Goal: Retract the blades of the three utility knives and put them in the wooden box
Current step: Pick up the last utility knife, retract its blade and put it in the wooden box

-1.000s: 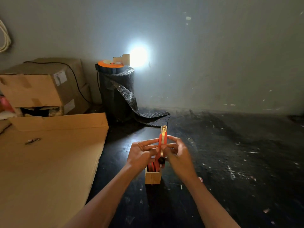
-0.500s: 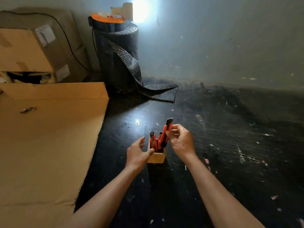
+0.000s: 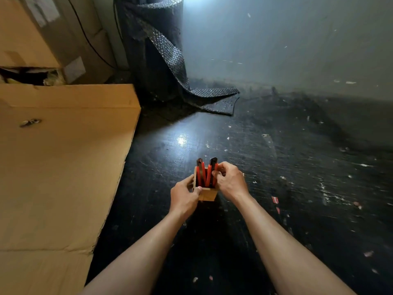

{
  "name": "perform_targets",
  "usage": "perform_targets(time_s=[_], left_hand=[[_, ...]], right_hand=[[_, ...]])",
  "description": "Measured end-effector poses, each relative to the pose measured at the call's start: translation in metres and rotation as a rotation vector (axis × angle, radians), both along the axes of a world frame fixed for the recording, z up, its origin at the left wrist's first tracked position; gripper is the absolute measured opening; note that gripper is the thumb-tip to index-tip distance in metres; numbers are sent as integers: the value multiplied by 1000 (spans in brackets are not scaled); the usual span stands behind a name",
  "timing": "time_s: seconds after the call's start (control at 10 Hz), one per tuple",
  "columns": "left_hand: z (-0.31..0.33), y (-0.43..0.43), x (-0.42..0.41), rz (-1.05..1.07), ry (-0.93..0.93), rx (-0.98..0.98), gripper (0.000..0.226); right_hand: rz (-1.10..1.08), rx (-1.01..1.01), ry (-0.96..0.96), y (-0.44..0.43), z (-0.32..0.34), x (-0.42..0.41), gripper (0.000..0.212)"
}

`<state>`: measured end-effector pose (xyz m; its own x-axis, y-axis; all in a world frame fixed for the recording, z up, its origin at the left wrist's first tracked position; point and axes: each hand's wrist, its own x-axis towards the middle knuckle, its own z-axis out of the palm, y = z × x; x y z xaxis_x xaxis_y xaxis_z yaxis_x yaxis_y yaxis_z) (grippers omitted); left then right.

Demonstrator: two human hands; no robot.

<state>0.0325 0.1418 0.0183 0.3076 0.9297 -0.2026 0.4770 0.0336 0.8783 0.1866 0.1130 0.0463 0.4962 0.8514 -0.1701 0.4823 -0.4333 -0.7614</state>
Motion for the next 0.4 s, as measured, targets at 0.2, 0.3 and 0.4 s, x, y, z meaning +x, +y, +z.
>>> perform_targets(time_s=[0.2,0.3,0.4], left_hand=[[-4,2,1,22,-11,-21,43],[-4,1,1,15,-8,-24,43],[-4,3,1,2,7,-24,42]], right_hand=[[9,-61,-137,1,-4,-2,11],[1,-75,-127,1,-5,-2,12],[-32,-79,-129,-4,0,-5,19]])
